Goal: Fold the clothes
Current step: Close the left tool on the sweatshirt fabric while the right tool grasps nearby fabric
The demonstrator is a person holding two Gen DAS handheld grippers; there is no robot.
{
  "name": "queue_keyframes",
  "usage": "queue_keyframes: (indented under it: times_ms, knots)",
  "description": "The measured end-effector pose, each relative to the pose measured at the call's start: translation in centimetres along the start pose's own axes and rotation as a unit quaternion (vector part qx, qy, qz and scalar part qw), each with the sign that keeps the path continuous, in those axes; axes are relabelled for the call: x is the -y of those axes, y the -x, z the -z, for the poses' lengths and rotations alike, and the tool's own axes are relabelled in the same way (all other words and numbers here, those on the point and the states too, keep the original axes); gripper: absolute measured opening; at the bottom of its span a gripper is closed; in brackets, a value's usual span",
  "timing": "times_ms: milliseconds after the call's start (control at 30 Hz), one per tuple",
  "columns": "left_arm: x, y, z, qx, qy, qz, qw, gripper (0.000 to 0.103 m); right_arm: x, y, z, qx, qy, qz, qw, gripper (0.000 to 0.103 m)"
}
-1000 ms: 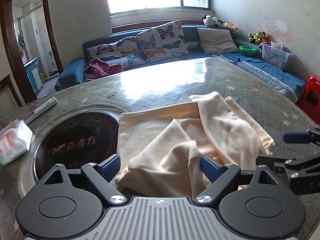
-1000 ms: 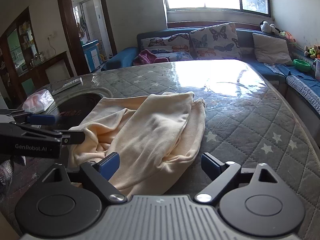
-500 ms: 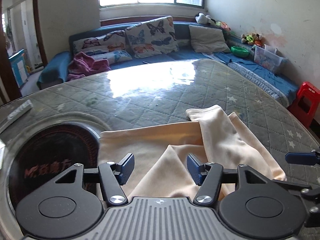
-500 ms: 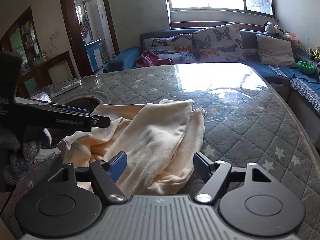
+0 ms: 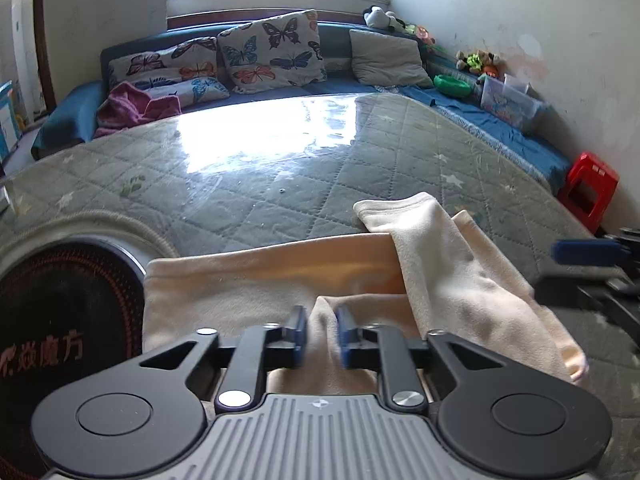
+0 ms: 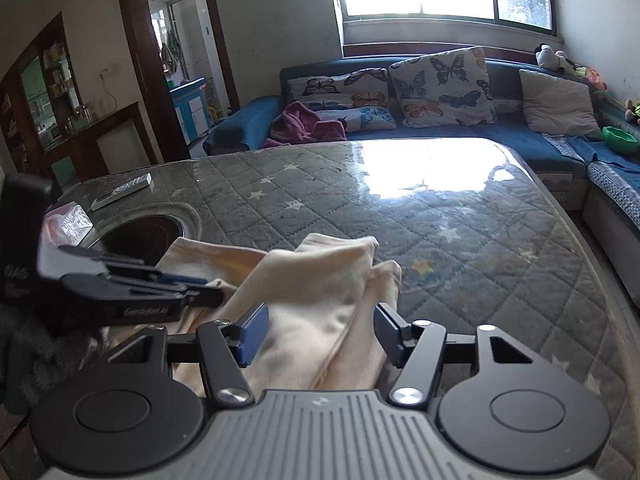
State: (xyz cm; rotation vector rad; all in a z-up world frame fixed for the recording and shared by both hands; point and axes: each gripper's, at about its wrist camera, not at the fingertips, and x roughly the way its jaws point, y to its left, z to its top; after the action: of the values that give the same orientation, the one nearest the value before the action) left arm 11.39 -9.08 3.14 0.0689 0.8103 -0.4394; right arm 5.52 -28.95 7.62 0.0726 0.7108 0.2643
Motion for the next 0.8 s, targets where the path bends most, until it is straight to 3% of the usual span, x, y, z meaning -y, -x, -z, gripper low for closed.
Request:
queue_keyframes:
  times_ms: [133, 367, 533, 800]
  knots:
    - [-0.3, 0.6, 0.4, 0.008, 0.010, 0.005, 0.9999, 0.010, -0.7, -2.5, -1.6, -0.014, 0.002, -0.026, 1.000, 0.049]
    - [0.2, 1.8, 0.5, 0.029, -0.005, 0.005, 0.9996, 0.010, -2.6, -6.9, -3.2, -0.035, 0.011, -0.035, 0.999, 0.047]
    - [0.0, 1.6, 0.6, 0.029, -0.016, 0.006, 0.9994, 0.014, -2.9, -8.8, -2.4, -0.058, 0.024, -0.013, 0.998, 0.028]
    - [0.3, 0.5, 0.5, 0.028, -0.036, 0.013, 0.9989, 0.014, -1.9, -6.9, -1.3, -0.045, 0.038, 0.009, 0.998, 0.009]
